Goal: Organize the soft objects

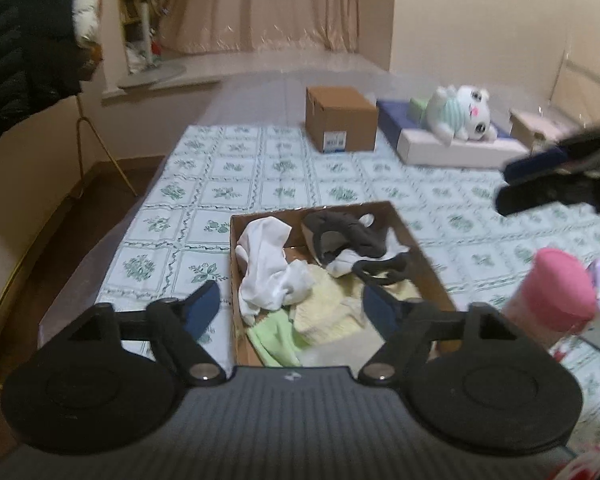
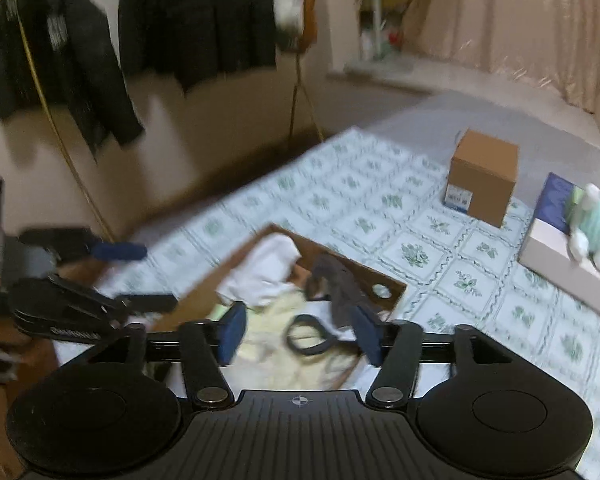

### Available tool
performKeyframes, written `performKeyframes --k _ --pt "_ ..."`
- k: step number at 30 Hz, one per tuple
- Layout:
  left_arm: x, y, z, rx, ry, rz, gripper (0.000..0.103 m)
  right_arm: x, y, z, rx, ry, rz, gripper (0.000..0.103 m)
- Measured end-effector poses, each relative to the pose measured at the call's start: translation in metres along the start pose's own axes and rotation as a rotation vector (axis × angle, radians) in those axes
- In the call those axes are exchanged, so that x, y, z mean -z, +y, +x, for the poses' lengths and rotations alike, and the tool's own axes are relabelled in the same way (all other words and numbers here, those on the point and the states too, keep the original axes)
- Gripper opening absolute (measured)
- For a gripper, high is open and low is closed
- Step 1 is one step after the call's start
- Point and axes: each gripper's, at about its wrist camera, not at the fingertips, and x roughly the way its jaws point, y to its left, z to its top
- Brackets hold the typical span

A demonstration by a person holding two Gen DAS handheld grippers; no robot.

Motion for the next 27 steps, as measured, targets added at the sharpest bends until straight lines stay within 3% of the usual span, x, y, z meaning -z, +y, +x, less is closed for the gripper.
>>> performKeyframes --k 2,6,17,23,27 --pt "0.009 -0.005 -0.021 -0.013 -0.024 -0.023 0.085 0.021 0.013 -0.025 -0.005 -0.057 0.044 0.072" --pt "0.032 -0.018 -0.060 -0.056 -0.073 -0.060 0.090 0.069 0.043 -0.065 0.066 -0.130 0.069 0.073" --pt "0.115 -0.062 -0.137 -0.114 -0.169 -0.131 0.090 0.163 0.090 -0.113 0.218 -0.105 0.198 0.073" --pt "0.145 -0.079 -0.157 -0.111 -0.135 -0.158 0.090 0.191 0.098 -0.125 0.179 -0.073 0.291 0.073" --pt "0.155 -0.083 -0.163 -0.100 -0.089 -0.194 0.090 0.199 0.109 -0.127 0.228 -0.070 0.259 0.073"
